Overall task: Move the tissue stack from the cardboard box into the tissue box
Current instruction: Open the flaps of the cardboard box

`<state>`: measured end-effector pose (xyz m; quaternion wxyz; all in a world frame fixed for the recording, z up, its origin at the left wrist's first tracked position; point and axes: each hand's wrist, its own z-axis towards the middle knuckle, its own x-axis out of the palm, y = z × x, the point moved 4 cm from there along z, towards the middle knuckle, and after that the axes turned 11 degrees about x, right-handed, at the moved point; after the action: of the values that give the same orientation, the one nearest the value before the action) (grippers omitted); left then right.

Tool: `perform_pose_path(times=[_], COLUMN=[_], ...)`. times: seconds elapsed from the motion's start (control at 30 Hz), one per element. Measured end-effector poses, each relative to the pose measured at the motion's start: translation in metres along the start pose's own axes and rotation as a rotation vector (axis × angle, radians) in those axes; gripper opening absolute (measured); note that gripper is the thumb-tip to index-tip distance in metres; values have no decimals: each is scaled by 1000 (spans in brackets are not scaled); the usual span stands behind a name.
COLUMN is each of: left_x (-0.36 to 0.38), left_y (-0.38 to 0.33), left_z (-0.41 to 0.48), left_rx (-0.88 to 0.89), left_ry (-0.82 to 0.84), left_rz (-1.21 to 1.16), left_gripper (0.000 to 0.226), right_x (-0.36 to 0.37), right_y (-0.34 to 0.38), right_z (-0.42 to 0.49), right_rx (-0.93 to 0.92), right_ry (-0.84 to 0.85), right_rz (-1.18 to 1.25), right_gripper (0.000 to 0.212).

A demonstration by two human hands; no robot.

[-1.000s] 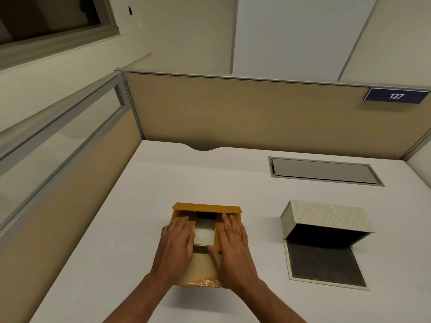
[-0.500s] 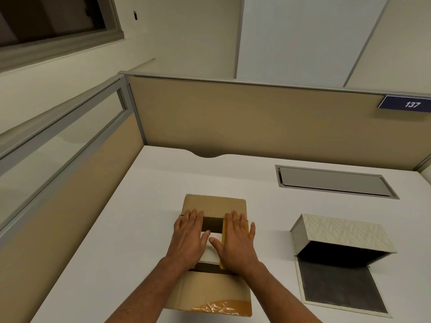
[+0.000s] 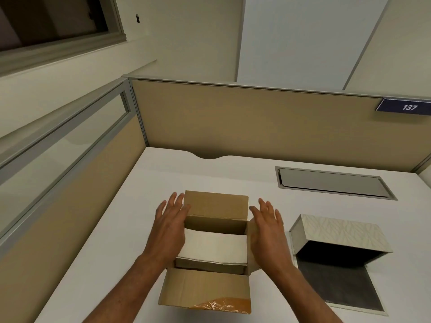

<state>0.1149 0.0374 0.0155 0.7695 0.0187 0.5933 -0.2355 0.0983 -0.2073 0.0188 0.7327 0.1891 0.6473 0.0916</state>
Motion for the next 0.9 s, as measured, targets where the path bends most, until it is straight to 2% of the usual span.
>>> perform_pose_path(times=[0.1,0.2,0.3,0.37,0.47,0.63,0.77,0.9], left_x=[-8,-8,4,14,37,52,54,57], left_y=[7,14,17,17,22,18,17,17], left_z=[-9,-23,-39,-50,-64,-74,-74,-74], left_rx=[32,-20,-67,-162,-350,-577,-570,-555], left_ry=[53,93,102,86,187,228,209,188], left_rz=[194,252,266,208,57,-272,-336,-345], left_gripper=[62,72,71,60,66,52,33,32], right_x=[-1,16,31,41,56,67,73,76], right_y=[-19,-34,-45,-47,-45,-33,-29,-29], right_z=[-9,-26,-40,-47,-55,-62,-63,-62], right_rx=[-47,-63,21,169,352,519,547,541], right_ry=[-2,104,118,151,226,298,319,330], right_rz=[-93,-166,-16,108,302,541,636,651], right_gripper=[62,66,51,50,54,58,52,52])
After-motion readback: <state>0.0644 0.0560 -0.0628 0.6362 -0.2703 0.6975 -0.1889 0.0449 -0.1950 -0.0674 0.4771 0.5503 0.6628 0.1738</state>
